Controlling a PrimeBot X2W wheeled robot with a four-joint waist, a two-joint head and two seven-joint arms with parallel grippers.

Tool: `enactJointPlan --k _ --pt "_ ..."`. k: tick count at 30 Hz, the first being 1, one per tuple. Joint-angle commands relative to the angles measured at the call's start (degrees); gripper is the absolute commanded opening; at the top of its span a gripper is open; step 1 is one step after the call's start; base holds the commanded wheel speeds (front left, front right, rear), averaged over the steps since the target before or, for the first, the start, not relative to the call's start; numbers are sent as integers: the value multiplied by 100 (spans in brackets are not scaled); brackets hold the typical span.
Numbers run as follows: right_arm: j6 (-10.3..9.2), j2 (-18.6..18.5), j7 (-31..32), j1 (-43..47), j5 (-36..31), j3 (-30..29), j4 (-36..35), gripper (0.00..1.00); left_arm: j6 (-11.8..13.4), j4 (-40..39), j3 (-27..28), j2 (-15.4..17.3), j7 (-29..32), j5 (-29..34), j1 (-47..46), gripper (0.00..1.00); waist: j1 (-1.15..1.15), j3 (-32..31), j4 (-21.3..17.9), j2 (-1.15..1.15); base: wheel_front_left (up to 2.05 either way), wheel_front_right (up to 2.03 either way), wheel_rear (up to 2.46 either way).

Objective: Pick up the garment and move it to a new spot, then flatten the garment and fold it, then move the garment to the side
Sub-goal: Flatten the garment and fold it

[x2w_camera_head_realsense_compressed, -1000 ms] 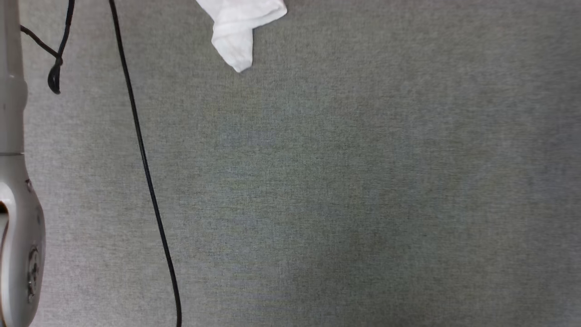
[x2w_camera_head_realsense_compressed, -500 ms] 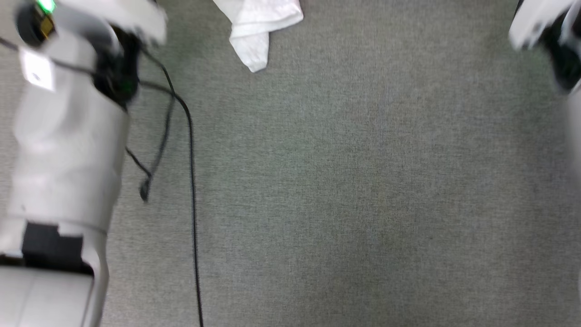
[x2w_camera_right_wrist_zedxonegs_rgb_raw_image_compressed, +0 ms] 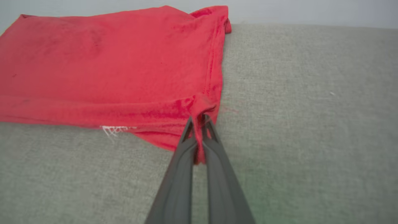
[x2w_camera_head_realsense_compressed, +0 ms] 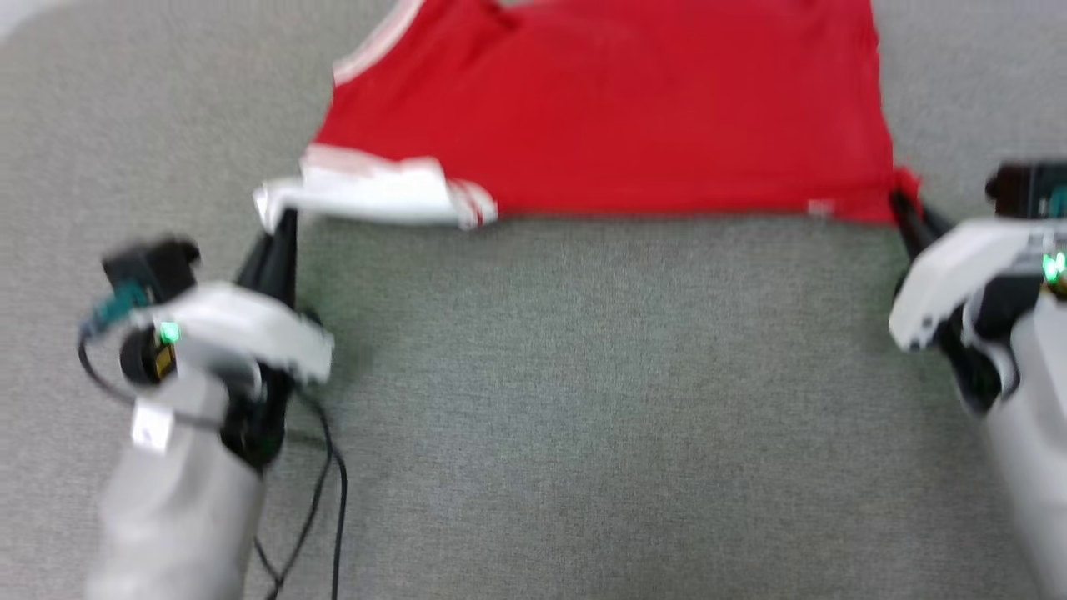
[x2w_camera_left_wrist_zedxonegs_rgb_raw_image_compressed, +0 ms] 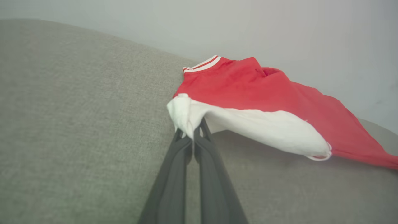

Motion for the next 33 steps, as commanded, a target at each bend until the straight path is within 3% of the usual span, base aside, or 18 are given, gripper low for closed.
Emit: enactJointPlan --k 1,11,22,28,33 --pt "-10 -86 -29 326 61 -46 -126 0 55 -145 77 12 -39 60 312 0 1 -311 25 0 0 0 0" --pt "-10 45 275 2221 145 -461 -1337 0 485 -1262 204 69 -17 141 2231 0 1 -993 49 0 0 0 0" --pt "-11 665 1291 4438 -200 -1544 -3360 0 1298 -3223 318 281 628 -50 4332 0 1 -1531 176 0 0 0 0" --pt "-11 1044 1785 5185 -383 -1893 -4077 0 1632 -4028 454 401 958 -182 5043 0 1 -1671 182 0 0 0 0" --pt "-11 1139 1867 5379 -509 -1989 -4636 0 1794 -4525 509 487 1050 -161 5233 0 1 -1673 191 0 0 0 0"
